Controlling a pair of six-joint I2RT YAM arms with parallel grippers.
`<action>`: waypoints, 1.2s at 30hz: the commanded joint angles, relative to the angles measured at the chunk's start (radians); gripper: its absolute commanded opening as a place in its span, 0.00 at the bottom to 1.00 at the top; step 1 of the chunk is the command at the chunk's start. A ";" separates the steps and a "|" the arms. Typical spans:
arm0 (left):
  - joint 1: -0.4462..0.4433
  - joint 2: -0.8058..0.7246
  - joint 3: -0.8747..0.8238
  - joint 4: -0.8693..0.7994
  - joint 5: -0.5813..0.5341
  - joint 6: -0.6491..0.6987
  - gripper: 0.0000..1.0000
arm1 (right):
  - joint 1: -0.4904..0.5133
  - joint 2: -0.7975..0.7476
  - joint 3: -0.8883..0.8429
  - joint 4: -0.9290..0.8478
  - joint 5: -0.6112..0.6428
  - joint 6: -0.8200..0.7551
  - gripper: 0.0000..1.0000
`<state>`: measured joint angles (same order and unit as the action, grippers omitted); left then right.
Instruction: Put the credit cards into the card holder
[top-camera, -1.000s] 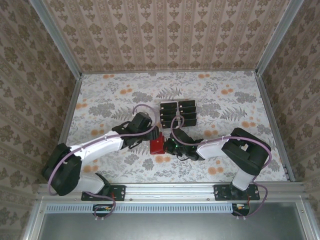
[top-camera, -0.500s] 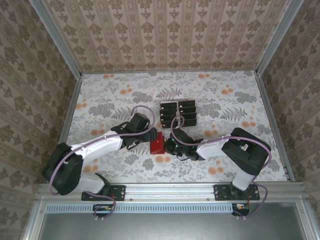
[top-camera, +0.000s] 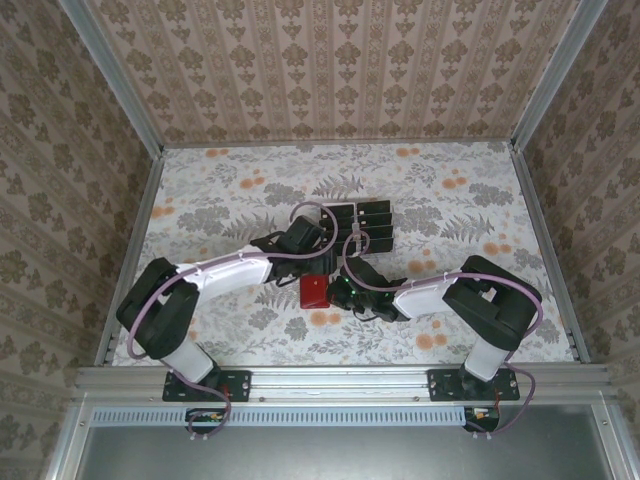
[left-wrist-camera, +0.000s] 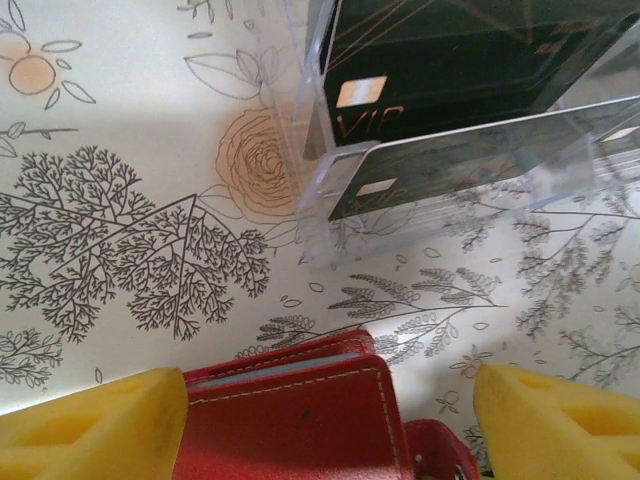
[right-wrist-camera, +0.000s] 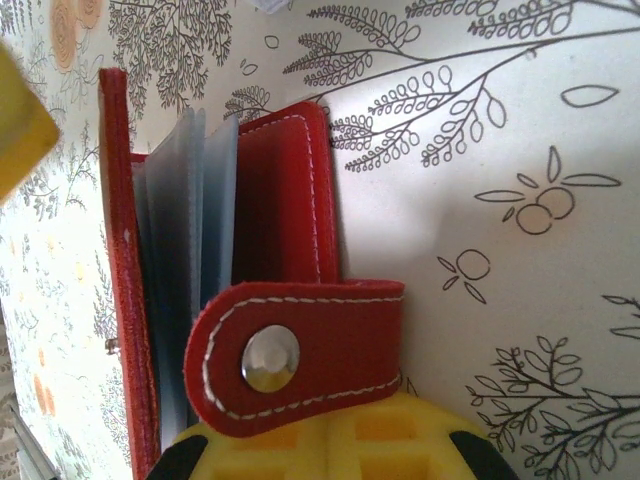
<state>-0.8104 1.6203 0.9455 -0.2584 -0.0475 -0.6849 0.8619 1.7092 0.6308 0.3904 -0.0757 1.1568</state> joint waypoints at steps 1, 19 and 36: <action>-0.003 0.027 0.037 -0.068 -0.026 0.032 0.76 | 0.000 0.079 -0.045 -0.121 0.017 0.017 0.00; 0.001 -0.014 0.037 -0.170 -0.072 0.070 0.71 | -0.001 0.106 -0.052 -0.149 0.027 0.057 0.00; 0.074 -0.189 -0.109 -0.203 -0.080 0.042 0.69 | -0.001 0.132 -0.042 -0.170 0.025 0.081 0.00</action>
<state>-0.7559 1.4807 0.8787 -0.4217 -0.1093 -0.6319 0.8619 1.7477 0.6338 0.4473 -0.0792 1.2171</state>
